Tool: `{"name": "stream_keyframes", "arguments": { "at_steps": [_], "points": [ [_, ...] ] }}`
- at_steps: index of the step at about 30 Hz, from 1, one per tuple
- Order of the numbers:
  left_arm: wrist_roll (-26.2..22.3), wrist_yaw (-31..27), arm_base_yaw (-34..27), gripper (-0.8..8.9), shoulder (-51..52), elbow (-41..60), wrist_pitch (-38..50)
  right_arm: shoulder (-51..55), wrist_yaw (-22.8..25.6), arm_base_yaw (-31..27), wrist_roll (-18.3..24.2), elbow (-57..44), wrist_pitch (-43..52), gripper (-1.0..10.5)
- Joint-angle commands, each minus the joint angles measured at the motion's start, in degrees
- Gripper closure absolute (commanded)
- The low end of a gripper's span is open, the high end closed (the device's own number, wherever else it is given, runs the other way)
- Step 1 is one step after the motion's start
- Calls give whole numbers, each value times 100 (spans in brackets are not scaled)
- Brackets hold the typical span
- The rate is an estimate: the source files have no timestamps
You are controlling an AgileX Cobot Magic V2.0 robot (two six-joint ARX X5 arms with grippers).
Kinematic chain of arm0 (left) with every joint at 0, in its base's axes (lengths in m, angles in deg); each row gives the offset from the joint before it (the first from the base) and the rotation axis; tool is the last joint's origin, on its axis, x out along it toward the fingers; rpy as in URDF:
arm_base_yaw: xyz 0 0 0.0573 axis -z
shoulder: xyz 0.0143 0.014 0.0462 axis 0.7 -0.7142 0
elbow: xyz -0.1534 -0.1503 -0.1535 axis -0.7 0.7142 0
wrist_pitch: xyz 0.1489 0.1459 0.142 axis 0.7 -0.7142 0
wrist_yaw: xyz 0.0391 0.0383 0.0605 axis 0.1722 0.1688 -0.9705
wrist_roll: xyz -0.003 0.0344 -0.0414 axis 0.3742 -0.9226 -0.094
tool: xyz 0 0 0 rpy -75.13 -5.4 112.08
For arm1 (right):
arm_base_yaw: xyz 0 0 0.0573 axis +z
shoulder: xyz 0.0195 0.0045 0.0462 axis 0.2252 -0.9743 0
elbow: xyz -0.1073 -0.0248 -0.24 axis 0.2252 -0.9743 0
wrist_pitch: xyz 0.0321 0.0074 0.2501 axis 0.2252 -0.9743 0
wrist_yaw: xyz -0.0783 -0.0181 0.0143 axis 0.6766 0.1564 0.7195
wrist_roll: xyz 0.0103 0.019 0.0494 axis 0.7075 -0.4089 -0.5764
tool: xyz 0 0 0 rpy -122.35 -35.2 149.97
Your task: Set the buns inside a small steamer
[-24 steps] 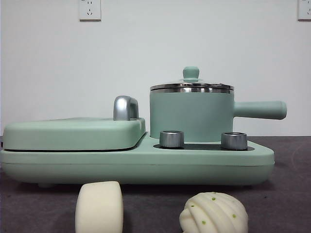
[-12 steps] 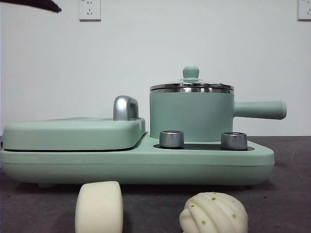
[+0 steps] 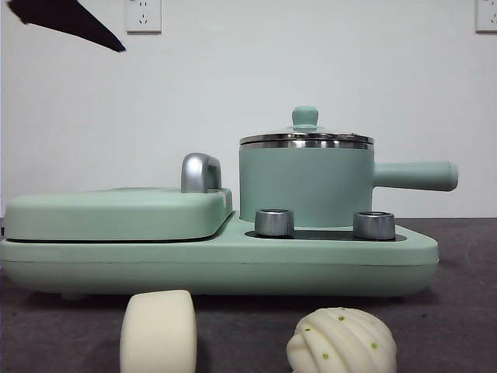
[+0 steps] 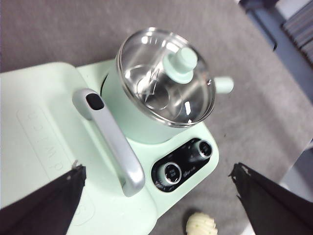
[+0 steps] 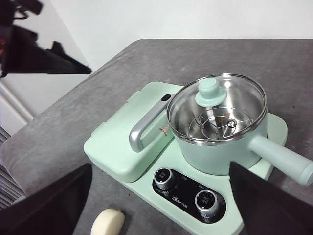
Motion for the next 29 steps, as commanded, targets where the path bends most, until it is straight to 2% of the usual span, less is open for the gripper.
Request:
{"name": "stream_keyframes", "arguments": {
  "at_steps": [1, 8, 17, 24, 29],
  "points": [
    [-372, -9, 83, 323, -581, -748, -420, -15, -2, 20, -55, 90, 37, 501],
    [-575, -199, 258, 323, -1939, -2391, -1552, -15, 0, 20, -55, 90, 37, 501],
    [-813, -964, 702, 323, -3554, -4767, -2662, -17, 0, 20, -52, 90, 37, 501],
    [-743, -1113, 1021, 323, -4579, -6172, -2883, -17, 0, 20, -52, 90, 37, 501],
    [-916, -1119, 1276, 323, -5021, -6634, -2868, -17, 20, 20, -52, 90, 37, 501]
  ]
}}
